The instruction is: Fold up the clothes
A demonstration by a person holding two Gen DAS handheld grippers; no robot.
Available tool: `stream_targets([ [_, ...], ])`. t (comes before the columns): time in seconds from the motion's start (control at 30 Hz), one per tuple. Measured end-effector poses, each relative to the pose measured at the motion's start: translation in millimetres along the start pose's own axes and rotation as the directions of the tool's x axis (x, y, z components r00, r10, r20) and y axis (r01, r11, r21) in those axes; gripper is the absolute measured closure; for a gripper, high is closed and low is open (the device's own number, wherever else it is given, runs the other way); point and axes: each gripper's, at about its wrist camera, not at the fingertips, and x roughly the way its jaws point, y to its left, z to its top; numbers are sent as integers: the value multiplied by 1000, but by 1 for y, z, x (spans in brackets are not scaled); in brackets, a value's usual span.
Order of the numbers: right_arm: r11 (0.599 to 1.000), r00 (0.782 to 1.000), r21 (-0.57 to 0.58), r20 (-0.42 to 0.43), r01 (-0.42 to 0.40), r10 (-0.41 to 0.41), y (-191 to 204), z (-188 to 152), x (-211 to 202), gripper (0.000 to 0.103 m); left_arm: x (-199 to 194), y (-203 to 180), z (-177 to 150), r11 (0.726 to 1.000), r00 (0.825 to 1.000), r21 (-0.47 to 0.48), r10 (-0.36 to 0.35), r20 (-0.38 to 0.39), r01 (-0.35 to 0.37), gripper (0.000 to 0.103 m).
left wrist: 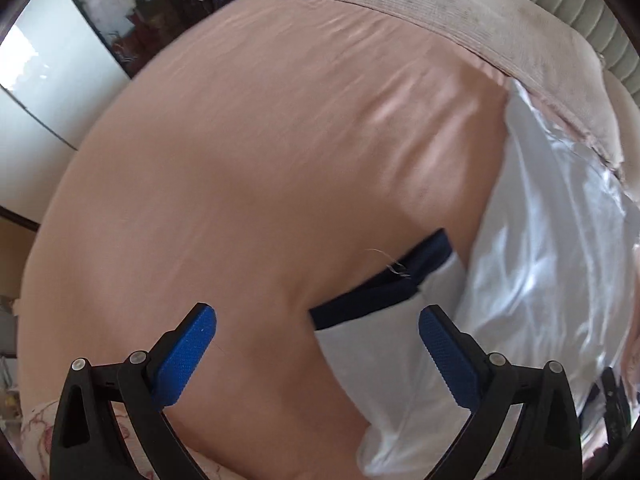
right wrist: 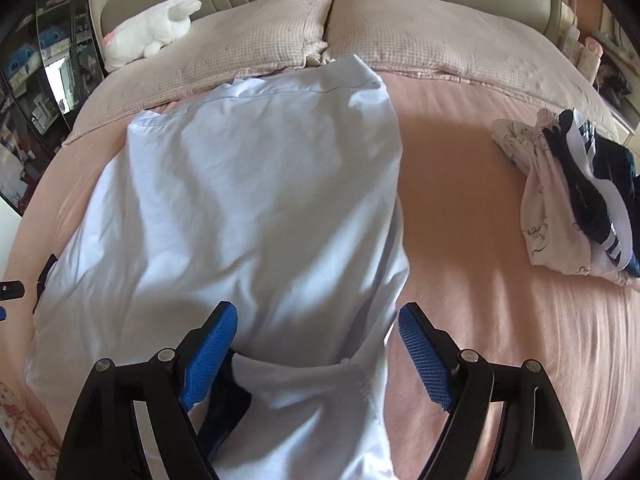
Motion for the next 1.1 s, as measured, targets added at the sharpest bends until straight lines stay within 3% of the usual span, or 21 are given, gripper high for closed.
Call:
stream_targets([
  [0.1,1000,999,3,-35,-4,4,1,2,13,20,20,0,-12,998,991,-32,-53,-125,49,8],
  [0.17,1000,998,13,-61,-22,23,1,1,17,20,31,1,-21,986,971,-69,-163,-176,153,17],
  [0.23,998,996,31,-70,-49,51,0,-1,16,20,42,0,-28,967,947,-82,-254,-196,242,25],
  [0.27,998,996,39,-74,-55,58,-1,-2,15,20,46,-1,-30,961,942,-75,-275,-194,265,28],
  [0.3,997,995,47,-77,-62,65,-2,-3,15,20,47,-2,-31,963,947,-60,-268,-175,262,30],
  [0.33,996,994,54,-81,-68,72,-3,-4,14,20,43,-1,-31,964,953,-52,-266,-144,262,45],
  [0.37,995,993,62,-84,-75,80,-4,-5,14,20,38,0,-30,963,957,-44,-269,-112,266,80],
  [0.4,994,992,70,-88,-81,87,-5,-6,13,20,33,0,-28,960,956,-33,-279,-92,277,93],
  [0.43,993,991,78,-91,-87,94,-6,-7,13,20,28,0,-26,958,955,-22,-288,-72,288,98],
  [0.5,991,989,96,-102,-95,105,-8,-8,13,20,18,-1,-23,952,951,6,-307,-36,308,98],
  [0.63,991,990,99,-104,-90,100,-10,-11,12,20,-6,-23,-24,930,940,149,-341,2,337,98],
  [0.73,991,989,102,-108,-92,103,-11,-14,10,20,-25,-52,-28,891,922,263,-387,15,369,98],
  [0.8,989,988,113,-110,-93,106,-14,-15,10,20,-37,-81,-37,844,904,359,-427,1,398,98],
  [0.93,987,988,134,-117,-89,105,-21,-19,9,20,-30,-137,-65,718,878,526,-460,-132,456,98],
  [1.0,986,986,143,-127,-91,110,-25,-22,10,20,-9,-148,-75,682,865,537,-443,-237,497,98],
  [1.03,985,985,147,-132,-93,113,-27,-23,10,20,-1,-149,-77,669,849,523,-442,-291,528,96],
  [1.1,981,983,164,-135,-100,122,-30,-23,8,20,4,-146,-82,648,830,518,-440,-343,558,88],
])
